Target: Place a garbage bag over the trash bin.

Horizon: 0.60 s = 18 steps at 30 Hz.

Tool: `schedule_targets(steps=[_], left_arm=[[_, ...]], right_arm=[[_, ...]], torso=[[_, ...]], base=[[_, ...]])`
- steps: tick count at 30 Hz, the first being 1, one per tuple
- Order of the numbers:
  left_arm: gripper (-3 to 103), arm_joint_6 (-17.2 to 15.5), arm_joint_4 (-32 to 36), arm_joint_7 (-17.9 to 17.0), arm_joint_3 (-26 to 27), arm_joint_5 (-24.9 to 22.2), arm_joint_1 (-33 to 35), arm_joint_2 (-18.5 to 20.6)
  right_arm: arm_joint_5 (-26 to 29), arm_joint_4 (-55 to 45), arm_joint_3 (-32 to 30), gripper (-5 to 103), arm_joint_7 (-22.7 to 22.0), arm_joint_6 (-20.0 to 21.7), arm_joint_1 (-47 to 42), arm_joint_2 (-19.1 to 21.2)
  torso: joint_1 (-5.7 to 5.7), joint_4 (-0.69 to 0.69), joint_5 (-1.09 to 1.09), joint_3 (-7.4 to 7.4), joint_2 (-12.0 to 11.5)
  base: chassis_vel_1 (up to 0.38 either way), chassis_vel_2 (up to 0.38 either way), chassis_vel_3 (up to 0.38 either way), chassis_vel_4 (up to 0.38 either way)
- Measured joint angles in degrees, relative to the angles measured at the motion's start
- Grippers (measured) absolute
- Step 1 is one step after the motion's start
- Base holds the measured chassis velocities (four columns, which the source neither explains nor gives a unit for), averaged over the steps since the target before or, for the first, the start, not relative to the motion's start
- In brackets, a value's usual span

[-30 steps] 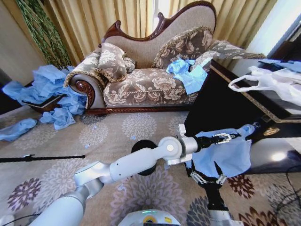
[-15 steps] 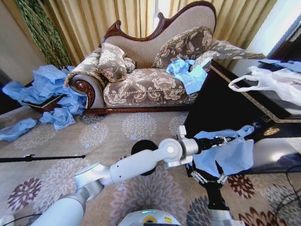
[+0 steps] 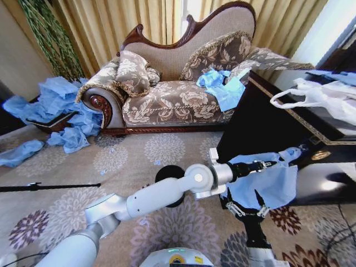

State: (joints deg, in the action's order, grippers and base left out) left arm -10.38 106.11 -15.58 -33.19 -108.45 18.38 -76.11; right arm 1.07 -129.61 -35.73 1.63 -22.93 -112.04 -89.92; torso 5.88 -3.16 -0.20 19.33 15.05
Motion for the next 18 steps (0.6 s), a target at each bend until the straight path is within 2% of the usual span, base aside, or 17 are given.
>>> schedule_targets(steps=[10,18], left_arm=[[0,0.01,0.83,-0.43,1.97,1.74,2.6,3.31],[0,0.09,1.96,-1.55,6.14,1.64,5.46,6.53]], right_arm=[[-0.23,0.2,0.36,100,0.26,0.09,0.2,0.04],[-0.19,-0.54,-0.11,100,1.18,-0.54,-0.02,0.54]], torso=[[0.0,-0.01,0.0,0.0,0.0],[0.0,0.0,0.0,0.0,0.0]], base=[[0.0,0.0,0.0,0.0],[0.0,0.0,0.0,0.0]])
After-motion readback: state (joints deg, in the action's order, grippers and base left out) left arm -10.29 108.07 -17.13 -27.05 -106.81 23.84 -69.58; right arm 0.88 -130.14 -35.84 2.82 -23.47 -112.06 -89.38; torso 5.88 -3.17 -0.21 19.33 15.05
